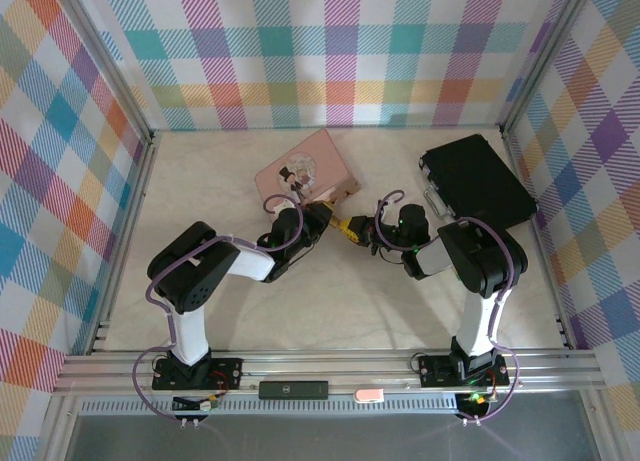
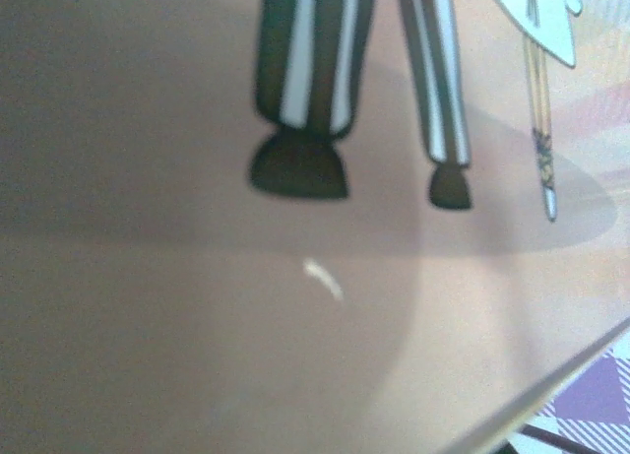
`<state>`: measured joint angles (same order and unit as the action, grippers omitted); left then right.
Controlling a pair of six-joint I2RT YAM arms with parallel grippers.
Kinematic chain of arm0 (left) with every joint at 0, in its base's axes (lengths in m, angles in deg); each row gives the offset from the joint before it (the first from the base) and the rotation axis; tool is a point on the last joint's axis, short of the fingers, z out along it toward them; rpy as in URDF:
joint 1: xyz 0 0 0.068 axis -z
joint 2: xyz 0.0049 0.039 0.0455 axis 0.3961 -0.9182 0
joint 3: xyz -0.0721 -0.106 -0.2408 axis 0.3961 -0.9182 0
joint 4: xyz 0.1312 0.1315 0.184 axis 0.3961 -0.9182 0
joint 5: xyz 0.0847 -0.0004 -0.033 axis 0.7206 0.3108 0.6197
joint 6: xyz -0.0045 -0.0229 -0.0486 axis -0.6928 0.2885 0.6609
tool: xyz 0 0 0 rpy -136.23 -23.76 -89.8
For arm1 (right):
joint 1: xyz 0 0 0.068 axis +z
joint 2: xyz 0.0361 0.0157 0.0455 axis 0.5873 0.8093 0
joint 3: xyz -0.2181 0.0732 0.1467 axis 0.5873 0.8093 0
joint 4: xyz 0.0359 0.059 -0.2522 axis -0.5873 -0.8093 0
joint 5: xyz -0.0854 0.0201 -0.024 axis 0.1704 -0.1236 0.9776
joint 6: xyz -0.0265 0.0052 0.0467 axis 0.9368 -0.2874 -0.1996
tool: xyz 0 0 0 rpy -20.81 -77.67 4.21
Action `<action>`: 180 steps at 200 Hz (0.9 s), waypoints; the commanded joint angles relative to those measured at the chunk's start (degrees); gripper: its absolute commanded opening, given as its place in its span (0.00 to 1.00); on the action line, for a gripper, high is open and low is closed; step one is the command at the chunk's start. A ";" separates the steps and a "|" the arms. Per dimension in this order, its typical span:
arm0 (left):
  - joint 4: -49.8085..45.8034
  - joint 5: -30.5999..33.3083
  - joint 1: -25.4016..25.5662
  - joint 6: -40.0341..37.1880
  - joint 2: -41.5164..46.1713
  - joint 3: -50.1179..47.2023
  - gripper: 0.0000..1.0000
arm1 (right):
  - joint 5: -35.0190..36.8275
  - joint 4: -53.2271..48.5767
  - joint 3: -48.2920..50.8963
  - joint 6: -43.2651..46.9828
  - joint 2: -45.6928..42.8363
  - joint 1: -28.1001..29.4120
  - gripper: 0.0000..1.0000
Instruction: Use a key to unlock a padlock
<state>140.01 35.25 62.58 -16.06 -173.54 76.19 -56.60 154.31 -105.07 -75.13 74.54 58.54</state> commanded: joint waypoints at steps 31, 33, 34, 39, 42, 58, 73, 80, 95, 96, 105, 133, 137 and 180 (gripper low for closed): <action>0.44 -2.60 1.68 3.31 -3.51 -1.55 0.00 | 9.99 -7.92 0.75 7.47 -5.29 -0.16 0.26; 0.38 -2.04 1.64 3.29 -3.60 -1.54 0.00 | 10.17 -8.30 1.04 7.75 -5.70 -0.16 0.27; 0.31 -1.75 1.59 3.31 -3.62 -1.54 0.00 | 10.28 -8.48 1.15 7.86 -5.89 -0.16 0.28; 0.08 -0.40 1.40 3.26 -3.83 -1.37 0.00 | 10.54 -9.39 1.78 8.65 -6.76 -0.23 0.30; -0.01 0.49 1.30 3.32 -3.96 -1.25 0.00 | 10.76 -10.17 2.18 9.17 -7.30 -0.24 0.31; -0.09 4.58 1.26 3.46 -4.72 -0.60 0.00 | 11.52 -13.86 3.48 11.57 -10.42 -0.24 0.36; 0.66 7.26 1.25 4.49 -5.73 0.29 0.00 | 11.92 -17.12 4.33 12.99 -12.67 -0.25 0.37; 1.55 8.02 1.27 4.84 -6.26 0.75 0.00 | 12.06 -17.95 4.70 13.43 -13.56 -0.24 0.38; 2.55 8.72 1.24 5.51 -6.97 1.56 0.00 | 12.70 -19.56 5.27 14.21 -15.28 -0.20 0.39; 2.58 8.68 1.21 5.52 -7.01 1.63 0.00 | 12.74 -19.69 5.29 14.26 -15.38 -0.18 0.39; 3.02 8.38 1.27 5.56 -7.40 2.11 0.00 | 13.42 -20.11 5.49 14.83 -16.04 0.09 0.39; 3.98 7.39 1.27 6.14 -7.68 2.34 0.00 | 14.45 -20.01 3.63 16.67 -15.67 1.64 0.36; 4.19 7.32 1.27 6.21 -7.68 2.33 0.00 | 14.38 -19.17 3.22 16.64 -15.27 1.75 0.35; 4.72 6.60 1.27 7.11 -7.13 1.88 0.00 | 13.48 -8.64 0.82 12.66 -8.57 2.48 0.31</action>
<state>145.47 44.23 63.76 -16.54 -178.59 79.08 -43.16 138.36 -102.38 -61.29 62.85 60.42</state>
